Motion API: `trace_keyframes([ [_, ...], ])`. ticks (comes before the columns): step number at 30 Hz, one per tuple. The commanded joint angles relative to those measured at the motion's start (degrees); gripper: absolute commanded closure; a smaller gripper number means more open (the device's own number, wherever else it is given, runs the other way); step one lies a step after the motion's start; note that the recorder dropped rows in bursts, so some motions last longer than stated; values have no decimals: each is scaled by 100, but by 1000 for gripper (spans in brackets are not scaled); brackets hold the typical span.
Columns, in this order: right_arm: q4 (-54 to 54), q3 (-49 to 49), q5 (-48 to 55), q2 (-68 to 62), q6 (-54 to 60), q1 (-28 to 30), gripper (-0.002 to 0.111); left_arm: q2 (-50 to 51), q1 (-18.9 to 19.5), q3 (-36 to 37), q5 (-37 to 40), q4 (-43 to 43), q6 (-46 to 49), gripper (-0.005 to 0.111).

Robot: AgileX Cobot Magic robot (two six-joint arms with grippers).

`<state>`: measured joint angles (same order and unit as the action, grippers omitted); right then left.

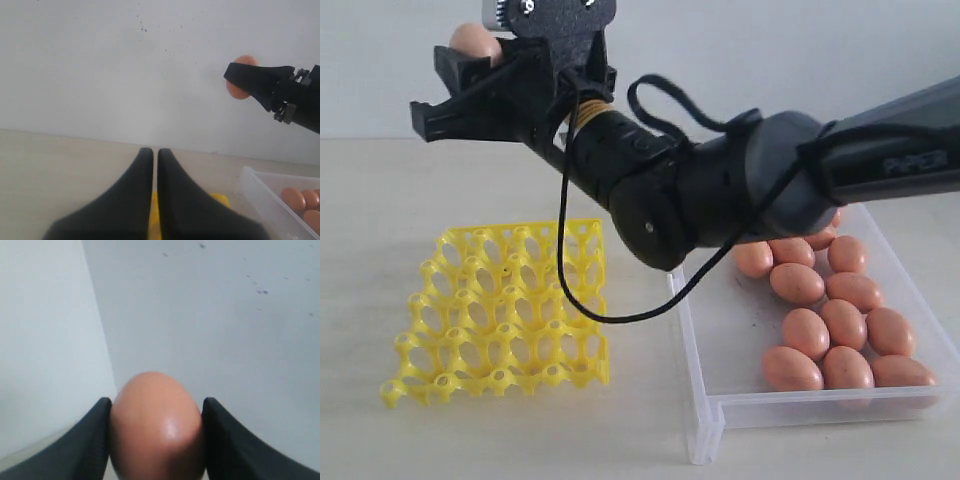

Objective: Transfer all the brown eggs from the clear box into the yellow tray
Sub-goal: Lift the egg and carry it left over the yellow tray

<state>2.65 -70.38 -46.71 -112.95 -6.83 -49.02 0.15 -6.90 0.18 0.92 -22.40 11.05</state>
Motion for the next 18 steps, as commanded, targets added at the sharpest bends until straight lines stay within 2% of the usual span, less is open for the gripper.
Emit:
trace_keyframes([
  [1, -661, -173, -759, -555, -640, 50, 108, -15, -33, -18, -92, -51, -42, 103],
  [4, -1243, -422, -748, -951, -1092, 191, 108, -15, -33, -18, -92, -51, -42, 103],
  [10, -2374, -1160, -760, -1815, -2733, 515, 108, -15, -33, -18, -92, -51, -42, 103],
  [18, -3563, -2366, -355, -2811, -4159, 563, 108, -15, -33, -18, -92, -51, -42, 103],
])
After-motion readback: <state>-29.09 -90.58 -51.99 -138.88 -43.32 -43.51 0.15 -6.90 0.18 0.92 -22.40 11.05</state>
